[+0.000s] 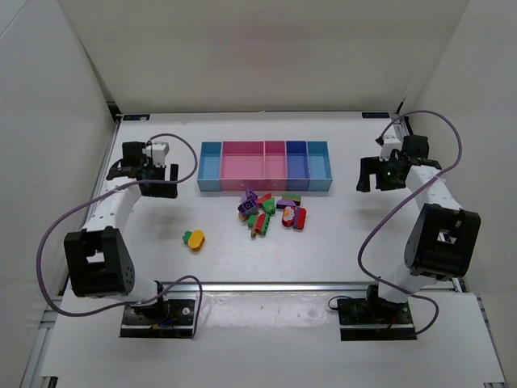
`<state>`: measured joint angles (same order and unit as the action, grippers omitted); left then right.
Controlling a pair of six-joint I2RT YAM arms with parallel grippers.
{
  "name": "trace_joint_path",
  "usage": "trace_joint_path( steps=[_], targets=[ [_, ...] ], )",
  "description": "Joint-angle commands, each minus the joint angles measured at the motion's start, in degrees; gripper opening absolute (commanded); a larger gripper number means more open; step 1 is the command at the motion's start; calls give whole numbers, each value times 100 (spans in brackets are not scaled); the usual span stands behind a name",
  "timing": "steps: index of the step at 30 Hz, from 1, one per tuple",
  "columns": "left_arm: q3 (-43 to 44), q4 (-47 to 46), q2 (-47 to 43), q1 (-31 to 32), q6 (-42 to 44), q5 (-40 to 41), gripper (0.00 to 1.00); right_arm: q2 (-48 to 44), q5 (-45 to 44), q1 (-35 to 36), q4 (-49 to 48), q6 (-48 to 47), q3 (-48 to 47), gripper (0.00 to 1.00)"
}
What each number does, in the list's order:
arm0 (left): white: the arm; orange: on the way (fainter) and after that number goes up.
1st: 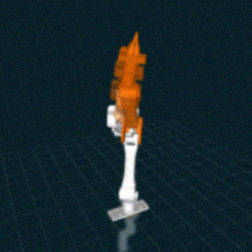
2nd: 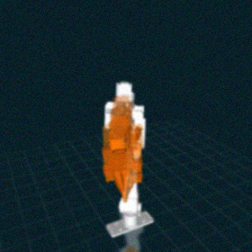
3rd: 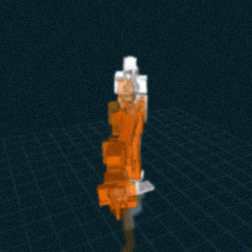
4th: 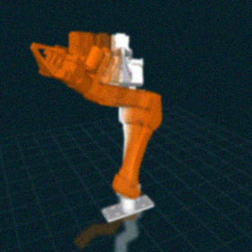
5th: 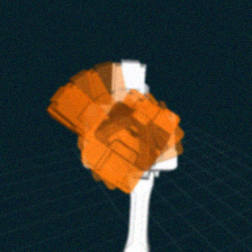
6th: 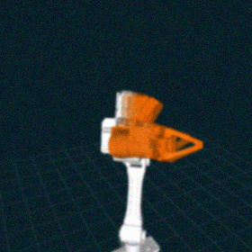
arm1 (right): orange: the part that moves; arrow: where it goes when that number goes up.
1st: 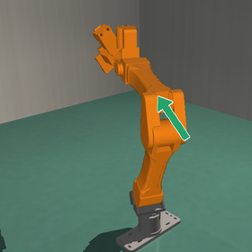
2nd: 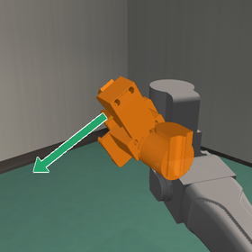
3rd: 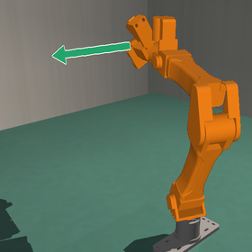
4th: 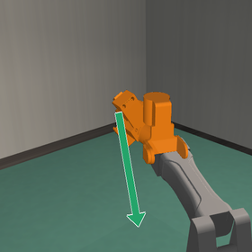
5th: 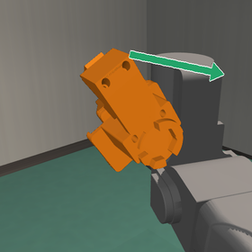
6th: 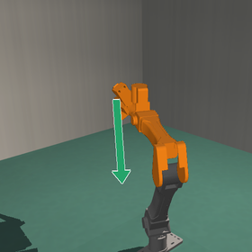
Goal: Sort the legos into containers by color
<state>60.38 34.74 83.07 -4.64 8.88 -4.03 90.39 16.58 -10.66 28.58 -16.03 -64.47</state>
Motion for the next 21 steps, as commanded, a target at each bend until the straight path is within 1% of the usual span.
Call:
trace_joint_path(
  steps=[1, 3, 4, 5, 7, 8, 9, 10, 12, 13, 14, 15, 18, 19, 20, 21],
  targets=[
    [-8, 260, -870, -186, 1540, -2063, 99, 23, 889, -15, 332, -698, -329, 99],
    [-88, 611, -1160, -108, 2018, -2573, 99, 5, 1083, -15, 490, -779, -347, 99],
    [-53, 856, -1179, -98, 2752, -2811, 98, 5, 1128, -7, 491, -787, -339, 99],
    [26, 1468, -1196, -2, 3142, -2996, 97, -21, 1224, -7, 543, -840, -330, 99],
    [-35, 1807, -1301, 42, 4002, -3138, 96, -30, 1269, -7, 596, -866, -295, 99],
    [-105, 2060, -1389, 51, 4303, -3191, 96, -30, 1286, -15, 614, -901, -295, 99],
    [-288, 2150, -1607, 51, 4654, -3261, 95, -30, 1286, -16, 649, -910, -303, 99],
    [-429, 2194, -1731, 51, 5310, -3262, 94, -30, 1295, -7, 649, -910, -295, 99],
    [-823, 2230, -2047, 60, 5868, -3366, 91, -48, 1313, -7, 649, -919, -295, 98],
    [-939, 2247, -2127, 51, 6114, -3419, 91, -48, 1330, -7, 649, -919, -295, 98],
    [-1036, 2335, -2198, 51, 6604, -3507, 91, -30, 1357, -15, 649, -928, -303, 98],
    [-1159, 2370, -2242, 51, 6835, -3630, 91, -48, 1374, -7, 675, -937, -312, 98],
    [-1230, 2475, -2146, 69, 7293, -3754, 92, -56, 1418, -7, 684, -963, -338, 98],
    [-1187, 2598, -1980, 69, 7459, -3806, 92, -65, 1427, -15, 710, -963, -338, 98],
    [-1169, 2721, -1900, 78, 7992, -3824, 92, -57, 1427, -7, 711, -972, -338, 98],
    [-1169, 2896, -1821, 78, 8189, -3859, 92, -74, 1436, -7, 702, -972, -330, 98]
  ],
)
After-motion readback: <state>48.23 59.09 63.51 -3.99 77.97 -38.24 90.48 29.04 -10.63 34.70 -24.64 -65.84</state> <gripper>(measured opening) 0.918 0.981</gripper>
